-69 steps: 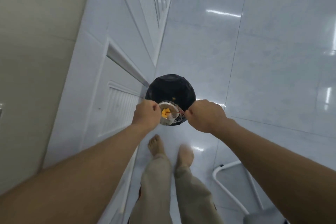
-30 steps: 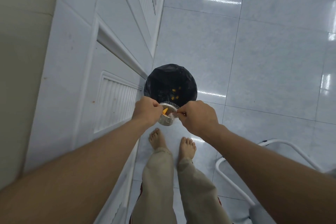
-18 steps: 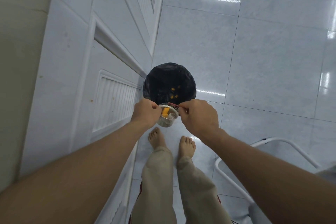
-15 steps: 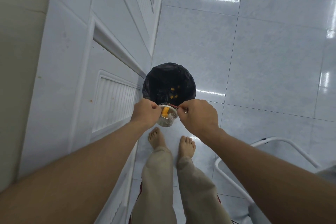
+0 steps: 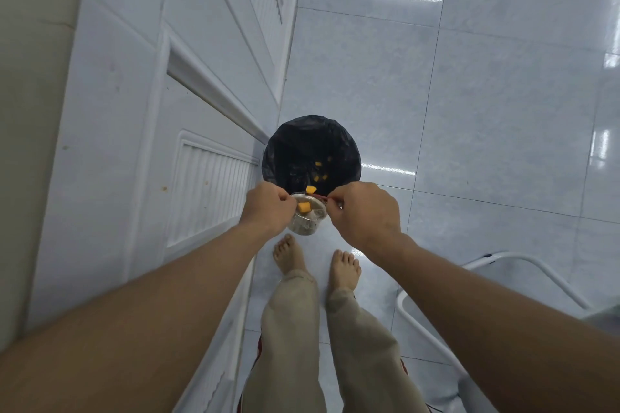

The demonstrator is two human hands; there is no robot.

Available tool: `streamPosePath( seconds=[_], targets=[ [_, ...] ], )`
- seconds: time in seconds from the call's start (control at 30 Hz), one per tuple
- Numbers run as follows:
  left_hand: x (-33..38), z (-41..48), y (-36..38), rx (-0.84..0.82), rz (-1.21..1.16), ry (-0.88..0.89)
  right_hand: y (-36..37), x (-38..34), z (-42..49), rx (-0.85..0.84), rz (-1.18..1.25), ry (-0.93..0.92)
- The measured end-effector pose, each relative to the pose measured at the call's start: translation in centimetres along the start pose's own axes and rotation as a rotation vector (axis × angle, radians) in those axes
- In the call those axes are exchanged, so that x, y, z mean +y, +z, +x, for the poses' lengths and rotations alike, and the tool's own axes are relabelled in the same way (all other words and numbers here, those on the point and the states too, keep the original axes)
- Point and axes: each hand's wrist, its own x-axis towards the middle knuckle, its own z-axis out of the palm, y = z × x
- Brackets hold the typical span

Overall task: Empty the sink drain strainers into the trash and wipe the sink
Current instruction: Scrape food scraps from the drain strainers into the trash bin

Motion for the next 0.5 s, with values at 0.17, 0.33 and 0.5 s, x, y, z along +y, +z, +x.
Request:
streamPosePath(
  seconds=[0.17,0.33,0.5],
  targets=[
    [-0.2,0.2,0.1,0.002,0.006,0.004,-0.6,0.2,0.3,0.013,0.008,0.002],
    [0.0,0.4,0.0,0.010,0.002,0.014,-0.2,0.1,0.7,-0.092,-0.023,-0.047],
    [0.3,0.5,0.1,-0.003,0.014,0.027,0.6,0.2,0.8,-0.087,-0.050,-0.071]
  ],
)
